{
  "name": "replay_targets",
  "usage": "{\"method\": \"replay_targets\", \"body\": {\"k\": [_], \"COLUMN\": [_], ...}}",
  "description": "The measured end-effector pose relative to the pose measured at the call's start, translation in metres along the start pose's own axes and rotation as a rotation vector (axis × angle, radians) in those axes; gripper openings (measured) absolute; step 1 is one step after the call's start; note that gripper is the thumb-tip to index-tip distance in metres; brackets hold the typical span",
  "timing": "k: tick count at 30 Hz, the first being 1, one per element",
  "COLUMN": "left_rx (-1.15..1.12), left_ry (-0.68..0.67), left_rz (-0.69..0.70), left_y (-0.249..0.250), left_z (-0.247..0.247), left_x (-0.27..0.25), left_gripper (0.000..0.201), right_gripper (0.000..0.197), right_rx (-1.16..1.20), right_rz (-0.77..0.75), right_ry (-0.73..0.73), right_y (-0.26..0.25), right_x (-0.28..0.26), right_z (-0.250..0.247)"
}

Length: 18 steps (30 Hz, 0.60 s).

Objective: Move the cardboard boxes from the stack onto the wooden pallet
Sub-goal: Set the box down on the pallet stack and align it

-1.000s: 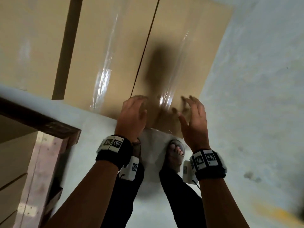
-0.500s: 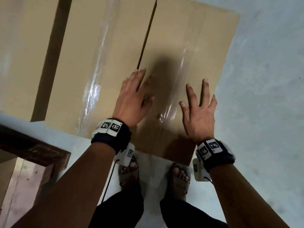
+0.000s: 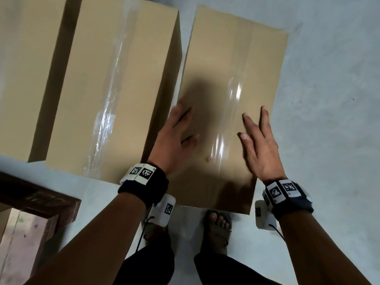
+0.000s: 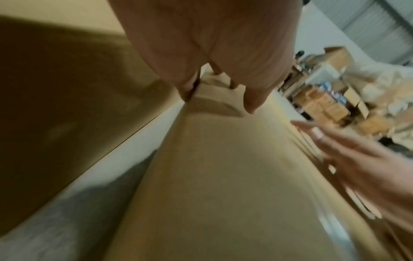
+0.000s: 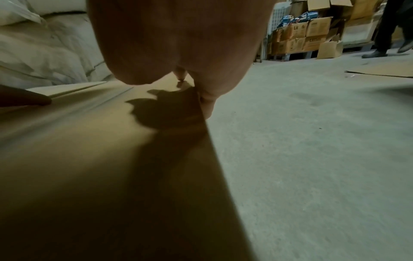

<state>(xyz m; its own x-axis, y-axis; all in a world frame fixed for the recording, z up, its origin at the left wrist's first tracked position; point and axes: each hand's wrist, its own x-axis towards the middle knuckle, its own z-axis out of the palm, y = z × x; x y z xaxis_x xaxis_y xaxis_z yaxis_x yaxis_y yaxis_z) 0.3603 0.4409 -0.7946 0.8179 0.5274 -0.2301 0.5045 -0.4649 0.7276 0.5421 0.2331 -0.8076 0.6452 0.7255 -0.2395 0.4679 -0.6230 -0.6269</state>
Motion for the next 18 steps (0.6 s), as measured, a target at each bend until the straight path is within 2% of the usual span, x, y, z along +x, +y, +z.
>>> {"method": "replay_targets", "body": {"k": [2, 4, 6, 12, 15, 18], "left_rx": [-0.001, 0.038, 0.064, 0.107, 0.022, -0.118], "left_ry": [-0.094, -0.122, -0.102, -0.04, -0.028, -0.036], "left_rz": [-0.02, 0.022, 0.057, 0.045, 0.061, 0.067], "left_y": [-0.006, -0.012, -0.013, -0.005, -0.004, 0.003], "left_z": [0.008, 0.012, 0.014, 0.031, 0.03, 0.026], "left_x": [-0.005, -0.005, 0.004, 0.027, 0.027, 0.026], "left_gripper": [0.075, 0.078, 0.078, 0.079, 0.08, 0.097], "right_gripper": [0.05, 0.053, 0.056, 0.065, 0.068, 0.067], "right_rx": [-0.048, -0.079, -0.086, -0.055, -0.012, 0.0], "right_rz": [-0.023, -0.042, -0.05, -0.155, -0.146, -0.151], "right_ry": [0.001, -0.016, -0.038, -0.047, -0.081, -0.115], "right_y": [0.006, 0.014, 0.02, 0.029, 0.028, 0.025], "right_x": [-0.003, -0.005, -0.003, 0.018, 0.021, 0.02], "right_z": [-0.008, -0.011, -0.01, -0.01, -0.016, -0.022]}}
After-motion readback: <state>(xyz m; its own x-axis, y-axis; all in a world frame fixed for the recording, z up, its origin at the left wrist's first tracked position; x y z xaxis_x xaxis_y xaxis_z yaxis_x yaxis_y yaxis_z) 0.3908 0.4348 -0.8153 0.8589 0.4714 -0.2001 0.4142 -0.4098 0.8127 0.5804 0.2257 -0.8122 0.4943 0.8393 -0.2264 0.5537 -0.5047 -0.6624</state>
